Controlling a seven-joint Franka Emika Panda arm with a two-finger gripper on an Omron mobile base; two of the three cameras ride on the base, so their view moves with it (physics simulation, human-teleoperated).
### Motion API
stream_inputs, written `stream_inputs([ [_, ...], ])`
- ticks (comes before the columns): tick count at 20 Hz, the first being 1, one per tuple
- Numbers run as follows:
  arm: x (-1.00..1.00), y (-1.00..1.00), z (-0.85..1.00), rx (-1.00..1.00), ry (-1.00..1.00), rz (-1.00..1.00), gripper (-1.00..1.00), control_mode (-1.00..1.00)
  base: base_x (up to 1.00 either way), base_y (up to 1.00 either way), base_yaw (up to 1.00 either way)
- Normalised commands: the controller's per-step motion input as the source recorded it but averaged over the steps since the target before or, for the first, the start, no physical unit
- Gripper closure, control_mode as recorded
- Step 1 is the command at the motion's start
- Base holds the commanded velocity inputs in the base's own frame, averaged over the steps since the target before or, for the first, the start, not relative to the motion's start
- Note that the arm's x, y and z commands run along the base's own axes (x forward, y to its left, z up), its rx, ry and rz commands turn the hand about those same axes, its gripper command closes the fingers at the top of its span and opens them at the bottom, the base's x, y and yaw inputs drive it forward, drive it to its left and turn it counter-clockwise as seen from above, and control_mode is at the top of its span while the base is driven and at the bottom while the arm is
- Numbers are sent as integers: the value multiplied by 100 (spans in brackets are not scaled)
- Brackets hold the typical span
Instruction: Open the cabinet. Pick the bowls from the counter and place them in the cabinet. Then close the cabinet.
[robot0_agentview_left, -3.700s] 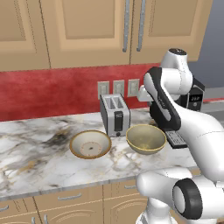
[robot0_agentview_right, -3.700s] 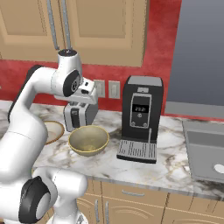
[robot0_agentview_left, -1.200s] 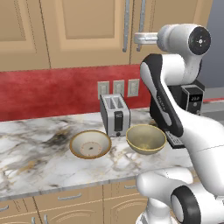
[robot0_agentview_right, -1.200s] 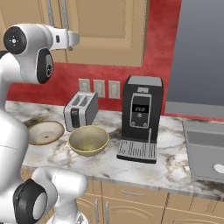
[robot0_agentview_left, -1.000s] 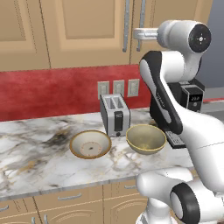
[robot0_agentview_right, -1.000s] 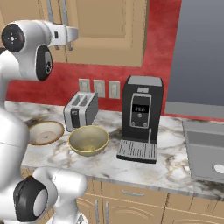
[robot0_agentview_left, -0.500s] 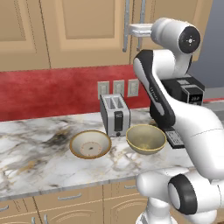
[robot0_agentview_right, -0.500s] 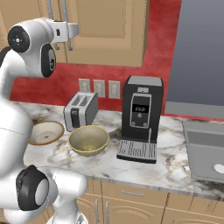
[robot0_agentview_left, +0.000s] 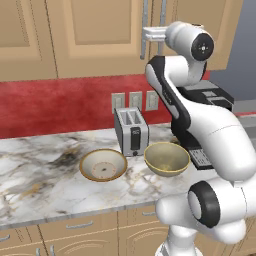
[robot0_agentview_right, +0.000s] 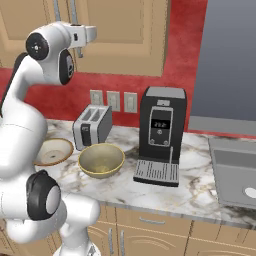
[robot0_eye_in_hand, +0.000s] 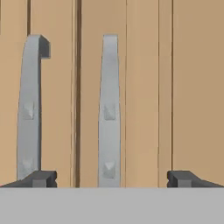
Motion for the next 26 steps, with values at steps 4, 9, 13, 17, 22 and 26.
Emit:
stream_inputs([
  [4, 41, 0, 0, 0, 0, 0, -100, -100, 0, 0, 0],
  [9, 41, 0, 0, 0, 0, 0, -100, -100, 0, 0, 0],
  [13, 47, 0, -1, 0, 1, 0, -100, -100, 0, 0, 0],
  [17, 46, 0, -2, 0, 0, 0, -100, -100, 0, 0, 0],
  [22, 17, 0, -1, 0, 1, 0, 100, -100, 0, 0, 0],
  [26, 0, 0, 0, 0, 0, 0, 100, -100, 0, 0, 0],
])
